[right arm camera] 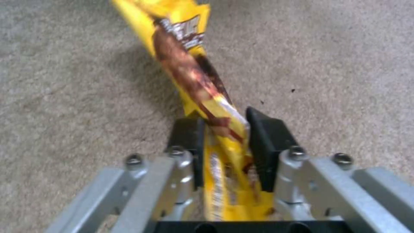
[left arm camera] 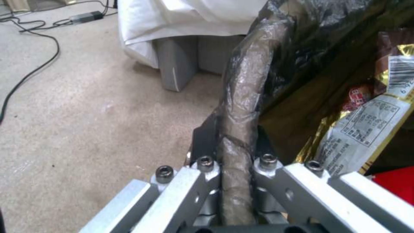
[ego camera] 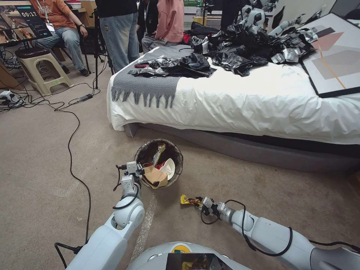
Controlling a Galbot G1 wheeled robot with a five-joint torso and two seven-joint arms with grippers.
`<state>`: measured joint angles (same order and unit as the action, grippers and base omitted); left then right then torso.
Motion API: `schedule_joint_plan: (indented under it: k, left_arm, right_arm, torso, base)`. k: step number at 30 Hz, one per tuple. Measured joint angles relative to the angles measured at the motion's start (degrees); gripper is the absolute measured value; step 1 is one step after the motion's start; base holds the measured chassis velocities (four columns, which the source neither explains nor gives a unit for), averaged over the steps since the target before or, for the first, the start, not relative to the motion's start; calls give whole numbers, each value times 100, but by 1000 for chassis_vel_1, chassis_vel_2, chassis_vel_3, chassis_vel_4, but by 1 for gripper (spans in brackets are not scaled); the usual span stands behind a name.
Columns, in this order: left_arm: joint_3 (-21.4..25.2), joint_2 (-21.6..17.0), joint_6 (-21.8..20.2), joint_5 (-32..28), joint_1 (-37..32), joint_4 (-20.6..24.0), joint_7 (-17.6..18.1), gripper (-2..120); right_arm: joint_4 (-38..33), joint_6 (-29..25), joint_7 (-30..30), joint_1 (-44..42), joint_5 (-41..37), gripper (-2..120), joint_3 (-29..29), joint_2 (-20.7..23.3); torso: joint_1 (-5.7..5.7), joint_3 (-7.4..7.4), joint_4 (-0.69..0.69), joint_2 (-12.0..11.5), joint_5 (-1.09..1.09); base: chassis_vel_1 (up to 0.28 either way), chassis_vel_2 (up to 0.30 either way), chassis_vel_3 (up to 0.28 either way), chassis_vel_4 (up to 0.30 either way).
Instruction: Pick up the trash bin, then pick up the garbage from the floor and place it into the trash bin.
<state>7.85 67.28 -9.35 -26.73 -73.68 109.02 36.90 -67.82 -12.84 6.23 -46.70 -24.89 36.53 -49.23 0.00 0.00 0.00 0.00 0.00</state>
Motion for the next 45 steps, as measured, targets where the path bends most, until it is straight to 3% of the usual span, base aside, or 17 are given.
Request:
schedule_joint_plan:
  k: [6,16,22,31,35,38,45]
  left_arm:
    - [-23,-2,-4,4,-1,5,3,2]
    - [-28,-6,-8,4,-7,20,11,2]
    - [-39,-7,-9,-5,3,15,14,2]
    - [-69,-38,-9,-14,0,1,13,2]
    - [-92,-65,-13,-16,-15,-17,12,2]
    - [-126,-110,-21,-29,-28,-45,2,2]
    - [-156,-125,-34,-36,-22,-82,-10,2]
  right_arm:
    - [-77,-1,-46,-30,2,0,-65,6]
    - [-383,133,-490,-265,62,0,-496,50]
    - [-873,233,-1111,-681,125,0,-1445,77]
    - [-1471,326,-2153,-834,-14,0,-2237,-27]
    - [-1840,404,-2559,-887,-64,0,-2616,-127]
    - [-2499,507,-3046,-910,-67,0,-3068,-239]
    - [-3290,547,-3254,-843,-75,0,-3413,-324]
  torso:
    - [0,0,0,0,0]
    - [0,0,0,0,1]
    - [0,0,-1,0,1]
    - [0,0,0,0,0]
    - [0,0,0,0,0]
    - [0,0,1,0,-1]
    - [0,0,0,0,-1]
  base:
    - [0,0,0,0]
    - [0,0,0,0]
    - [0,0,0,0]
    - [0,0,0,0]
    - [0,0,0,0]
    - [0,0,0,0]
    - [0,0,0,0]
